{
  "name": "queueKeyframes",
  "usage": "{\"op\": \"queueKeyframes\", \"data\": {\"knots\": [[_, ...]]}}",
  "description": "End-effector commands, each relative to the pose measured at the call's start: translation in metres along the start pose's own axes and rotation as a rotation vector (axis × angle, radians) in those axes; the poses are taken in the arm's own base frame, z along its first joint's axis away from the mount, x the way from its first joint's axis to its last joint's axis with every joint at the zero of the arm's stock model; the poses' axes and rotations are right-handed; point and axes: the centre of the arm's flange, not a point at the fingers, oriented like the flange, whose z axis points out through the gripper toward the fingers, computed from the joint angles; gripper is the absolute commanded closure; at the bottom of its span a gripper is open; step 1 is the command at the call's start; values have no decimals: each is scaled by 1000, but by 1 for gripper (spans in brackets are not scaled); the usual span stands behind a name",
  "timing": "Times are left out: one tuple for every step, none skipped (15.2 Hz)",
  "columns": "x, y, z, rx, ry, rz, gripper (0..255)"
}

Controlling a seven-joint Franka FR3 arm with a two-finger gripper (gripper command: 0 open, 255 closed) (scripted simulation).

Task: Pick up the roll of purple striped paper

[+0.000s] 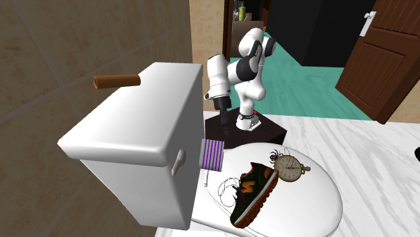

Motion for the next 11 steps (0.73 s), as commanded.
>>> {"op": "queueKeyframes", "data": {"knots": [[8, -19, 5, 41, 10, 30, 0], [9, -24, 7, 53, 13, 38, 0], [10, -21, 11, 53, 13, 38, 0], [11, -18, 15, 53, 13, 38, 0], [12, -15, 19, 53, 13, 38, 0], [13, -12, 24, 53, 13, 38, 0], [14, -9, 28, 53, 13, 38, 0], [15, -7, 32, 53, 13, 38, 0], [16, -4, 36, 53, 13, 38, 0], [16, -2, 39, 53, 13, 38, 0], [16, -2, 39, 53, 13, 38, 0]]}}
